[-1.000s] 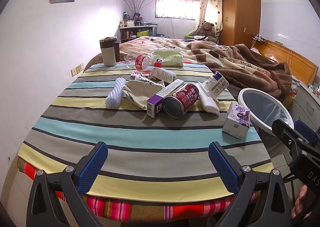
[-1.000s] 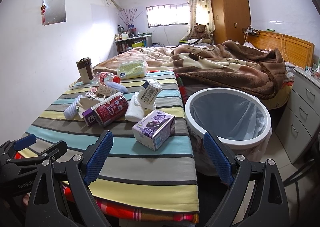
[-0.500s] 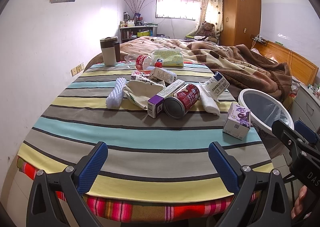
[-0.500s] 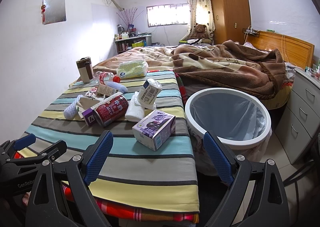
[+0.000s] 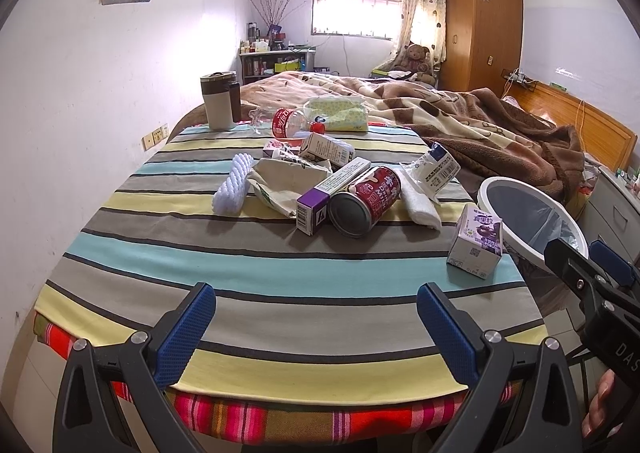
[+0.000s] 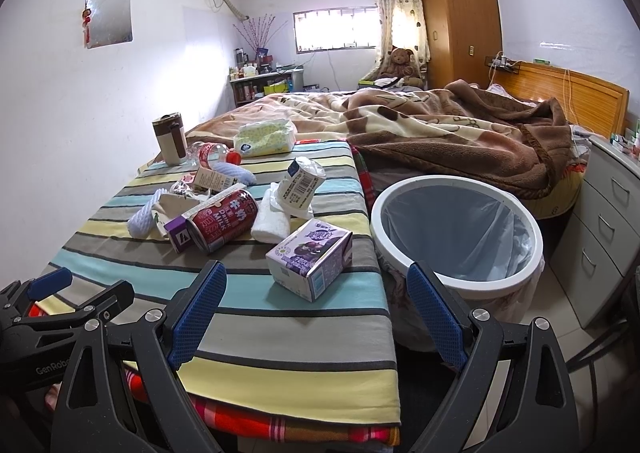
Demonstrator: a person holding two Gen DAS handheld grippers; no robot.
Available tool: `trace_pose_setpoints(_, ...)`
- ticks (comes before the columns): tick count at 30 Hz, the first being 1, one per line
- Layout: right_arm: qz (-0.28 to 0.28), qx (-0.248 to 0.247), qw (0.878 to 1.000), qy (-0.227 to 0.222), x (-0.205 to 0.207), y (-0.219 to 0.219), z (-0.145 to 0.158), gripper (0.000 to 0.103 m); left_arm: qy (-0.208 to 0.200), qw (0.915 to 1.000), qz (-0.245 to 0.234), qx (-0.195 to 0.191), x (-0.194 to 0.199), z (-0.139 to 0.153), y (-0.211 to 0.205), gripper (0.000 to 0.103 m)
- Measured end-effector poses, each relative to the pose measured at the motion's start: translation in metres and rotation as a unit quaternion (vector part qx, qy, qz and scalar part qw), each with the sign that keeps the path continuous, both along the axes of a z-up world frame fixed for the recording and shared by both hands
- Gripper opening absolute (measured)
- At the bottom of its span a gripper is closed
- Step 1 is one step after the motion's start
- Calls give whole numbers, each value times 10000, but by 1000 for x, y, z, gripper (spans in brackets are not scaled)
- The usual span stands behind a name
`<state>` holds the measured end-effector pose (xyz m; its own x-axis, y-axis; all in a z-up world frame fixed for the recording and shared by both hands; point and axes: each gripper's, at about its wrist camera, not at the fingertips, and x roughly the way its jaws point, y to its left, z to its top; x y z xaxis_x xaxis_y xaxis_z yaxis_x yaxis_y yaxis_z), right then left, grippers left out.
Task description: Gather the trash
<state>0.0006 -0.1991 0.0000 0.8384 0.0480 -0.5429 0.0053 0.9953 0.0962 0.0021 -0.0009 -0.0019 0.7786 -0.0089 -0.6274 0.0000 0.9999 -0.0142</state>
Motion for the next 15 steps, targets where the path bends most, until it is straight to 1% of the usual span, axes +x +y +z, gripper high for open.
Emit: trace_pose_setpoints(15, -19, -42, 9999, 109, 9, 3, -4, 93, 103, 9999, -4, -41, 11, -7, 7, 102)
